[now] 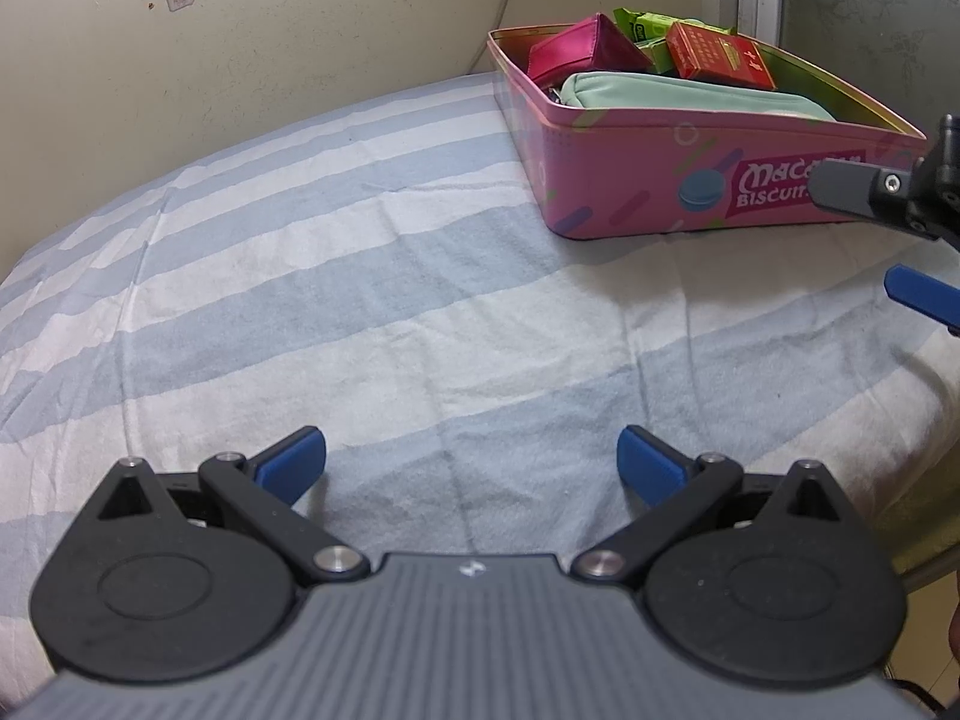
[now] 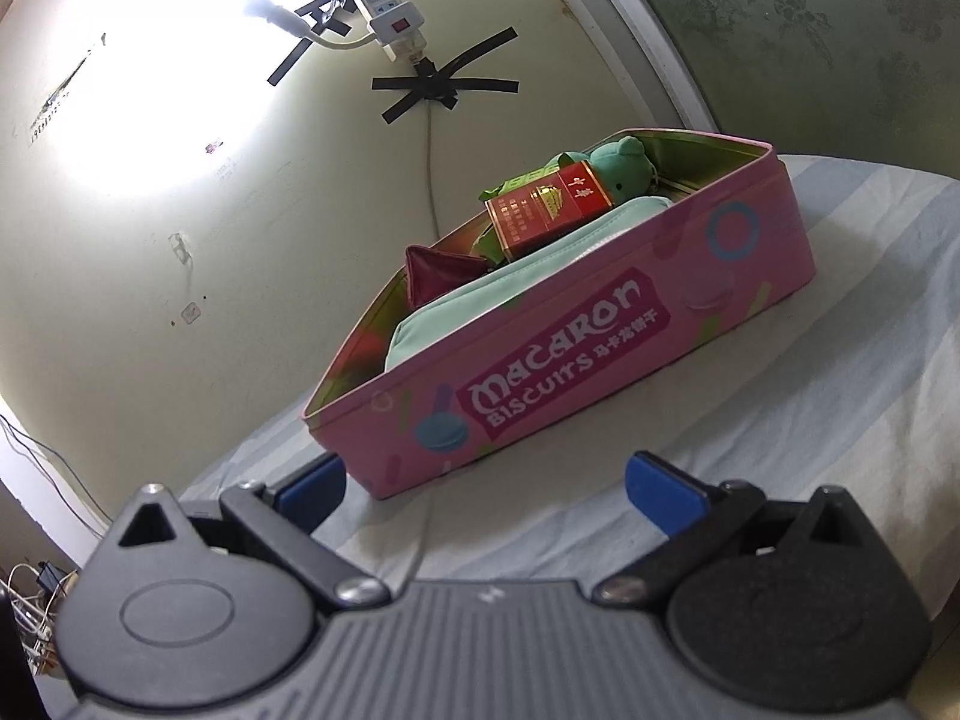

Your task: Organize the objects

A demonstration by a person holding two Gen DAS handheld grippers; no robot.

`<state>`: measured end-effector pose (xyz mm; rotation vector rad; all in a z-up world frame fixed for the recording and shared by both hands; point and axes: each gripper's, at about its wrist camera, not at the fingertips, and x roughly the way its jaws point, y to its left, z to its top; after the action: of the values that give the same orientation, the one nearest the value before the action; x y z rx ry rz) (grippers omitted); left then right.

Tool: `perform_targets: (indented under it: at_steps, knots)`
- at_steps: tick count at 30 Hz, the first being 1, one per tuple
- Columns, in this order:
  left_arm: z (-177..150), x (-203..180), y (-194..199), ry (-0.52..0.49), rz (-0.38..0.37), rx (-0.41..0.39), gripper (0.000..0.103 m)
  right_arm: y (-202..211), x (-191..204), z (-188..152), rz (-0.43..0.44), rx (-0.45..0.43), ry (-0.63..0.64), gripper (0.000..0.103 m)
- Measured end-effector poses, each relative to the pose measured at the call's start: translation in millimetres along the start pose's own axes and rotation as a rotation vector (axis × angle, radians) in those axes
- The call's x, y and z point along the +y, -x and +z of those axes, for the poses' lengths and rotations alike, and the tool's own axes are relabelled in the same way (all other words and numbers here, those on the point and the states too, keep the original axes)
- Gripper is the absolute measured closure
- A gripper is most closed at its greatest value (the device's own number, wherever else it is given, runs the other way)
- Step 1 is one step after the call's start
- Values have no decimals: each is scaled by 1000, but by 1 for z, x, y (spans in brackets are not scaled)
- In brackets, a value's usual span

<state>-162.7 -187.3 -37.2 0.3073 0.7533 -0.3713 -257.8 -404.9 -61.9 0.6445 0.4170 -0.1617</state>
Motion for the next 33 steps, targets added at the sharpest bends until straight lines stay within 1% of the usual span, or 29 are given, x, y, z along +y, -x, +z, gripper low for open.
perform_targets:
  at_steps: [18, 33]
  knots:
    - [-1, 1, 1, 11, -9, 0, 0, 1, 0, -2, 1, 1, 1, 0]
    - [-6, 6, 3, 19, -32, -4, 0, 0, 1, -2, 2, 7, 10, 0]
